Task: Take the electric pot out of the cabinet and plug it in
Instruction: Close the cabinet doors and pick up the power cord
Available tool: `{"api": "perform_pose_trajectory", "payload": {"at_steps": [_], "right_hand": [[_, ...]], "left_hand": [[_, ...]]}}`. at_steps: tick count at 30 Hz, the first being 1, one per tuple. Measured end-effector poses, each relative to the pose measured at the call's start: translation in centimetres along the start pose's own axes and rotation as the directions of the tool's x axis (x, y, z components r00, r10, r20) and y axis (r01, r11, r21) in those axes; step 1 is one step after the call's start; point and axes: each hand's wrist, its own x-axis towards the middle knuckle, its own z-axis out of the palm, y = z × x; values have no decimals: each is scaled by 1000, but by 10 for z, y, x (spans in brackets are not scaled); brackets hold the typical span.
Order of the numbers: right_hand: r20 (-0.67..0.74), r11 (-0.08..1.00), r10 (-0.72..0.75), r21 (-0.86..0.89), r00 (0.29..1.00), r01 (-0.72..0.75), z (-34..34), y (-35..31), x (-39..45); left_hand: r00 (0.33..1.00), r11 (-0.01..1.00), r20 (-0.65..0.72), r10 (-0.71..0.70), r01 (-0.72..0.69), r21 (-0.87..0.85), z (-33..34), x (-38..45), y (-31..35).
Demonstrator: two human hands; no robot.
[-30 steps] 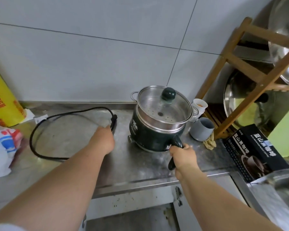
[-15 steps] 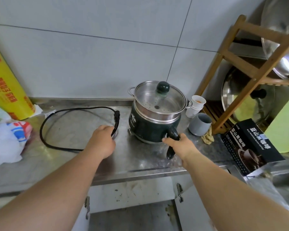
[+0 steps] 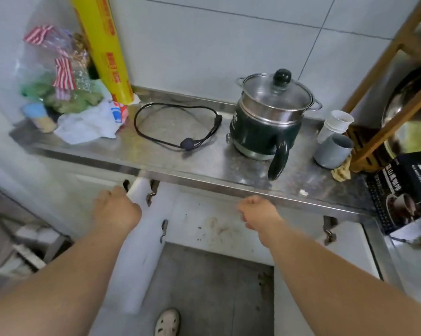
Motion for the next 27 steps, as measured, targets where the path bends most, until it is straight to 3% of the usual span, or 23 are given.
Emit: {"api": "perform_pose_trajectory", "payload": {"at_steps": [3,5,12,14,16,18,20,23,25,27], "right_hand": [[137,995,-30,-94,990,43,20,12,-13],[188,989,-40,-134,981,66,29,19,-14],[233,981,-1,-187,973,46,40,41,-16],[276,982,22,-186,961,31,44,49,-15],[367,972,47,-233,929,43,50,52,-19],[484,933,73,-342,872,113,59,53,-21],[543,893,90,-415,835,174,69,55,-22],[381,887,47,-440,923,137,65,53,-7],[297,884,25,-453,954,118,53,46,7],[325,840,-7,-512,946,182,40,43,20]], "left_hand": [[954,983,237,-184,174,61,15,-4,-25],[922,978,327,-207,197,65,27,-6,-34],[940,974,314,-134,66,218,26,-6,-30],[908,987,401,-116,60,150,29,-10,-10],[850,985,509,-135,172,-25,35,-18,12],[791,907,589,-165,356,-224,48,-26,34],[746,745,650,-143,514,-425,62,-30,57],[702,520,708,-78,634,-572,78,-32,95],[663,448,747,-40,680,-580,83,-39,116],[600,399,800,3,733,-552,86,-50,133]]}}
